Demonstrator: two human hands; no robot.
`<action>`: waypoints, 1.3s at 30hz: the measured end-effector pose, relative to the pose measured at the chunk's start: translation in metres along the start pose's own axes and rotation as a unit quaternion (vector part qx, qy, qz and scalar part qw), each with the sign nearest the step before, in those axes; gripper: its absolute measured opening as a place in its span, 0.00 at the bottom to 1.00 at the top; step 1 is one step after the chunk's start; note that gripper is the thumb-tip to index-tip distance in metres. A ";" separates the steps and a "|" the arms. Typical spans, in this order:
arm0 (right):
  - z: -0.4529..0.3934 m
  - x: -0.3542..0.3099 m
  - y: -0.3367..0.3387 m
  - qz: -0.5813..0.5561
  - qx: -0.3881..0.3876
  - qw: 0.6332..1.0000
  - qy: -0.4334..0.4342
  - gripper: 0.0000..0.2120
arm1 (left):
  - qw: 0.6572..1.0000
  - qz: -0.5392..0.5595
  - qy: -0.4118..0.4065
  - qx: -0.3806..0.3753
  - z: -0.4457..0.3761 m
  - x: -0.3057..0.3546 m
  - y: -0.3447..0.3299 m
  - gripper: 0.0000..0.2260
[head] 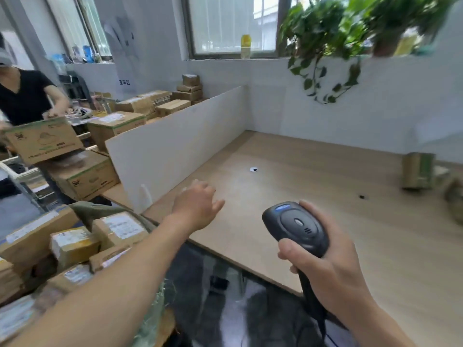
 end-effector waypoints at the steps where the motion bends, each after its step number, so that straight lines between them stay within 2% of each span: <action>1: 0.006 0.002 0.026 0.003 0.016 1.000 -0.003 0.36 | 1.000 0.000 -0.023 0.002 -0.002 0.033 -0.005 0.23; 6: 0.034 0.005 0.147 0.033 0.100 0.994 -0.010 0.37 | 0.993 0.018 -0.116 0.001 -0.012 0.184 -0.026 0.21; 12: 0.064 0.013 0.264 0.068 0.183 0.980 -0.035 0.34 | 0.974 0.052 -0.220 0.003 -0.029 0.337 -0.051 0.22; 23: 0.077 0.050 0.418 0.129 0.343 0.926 -0.085 0.38 | 0.920 0.108 -0.375 -0.042 -0.077 0.567 -0.117 0.25; 31: 0.054 0.074 0.498 0.156 0.426 0.883 -0.120 0.43 | 0.889 0.122 -0.431 -0.094 -0.131 0.691 -0.164 0.24; 35: 0.034 0.088 0.517 0.150 0.441 0.877 -0.121 0.43 | 0.887 0.112 -0.432 -0.116 -0.156 0.720 -0.184 0.24; 39: -0.005 0.099 0.533 0.137 0.433 0.884 -0.108 0.37 | 0.892 0.116 -0.421 -0.119 -0.192 0.731 -0.196 0.24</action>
Point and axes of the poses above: each hand's wrist, its own z-axis away from the middle knuckle, its own y-axis out of the back of the hand, x = y × z, the point moved 10 cm from there along -z, towards the middle knuckle, and after that the axes turned 10 degrees about z, right-handed, at the moved point
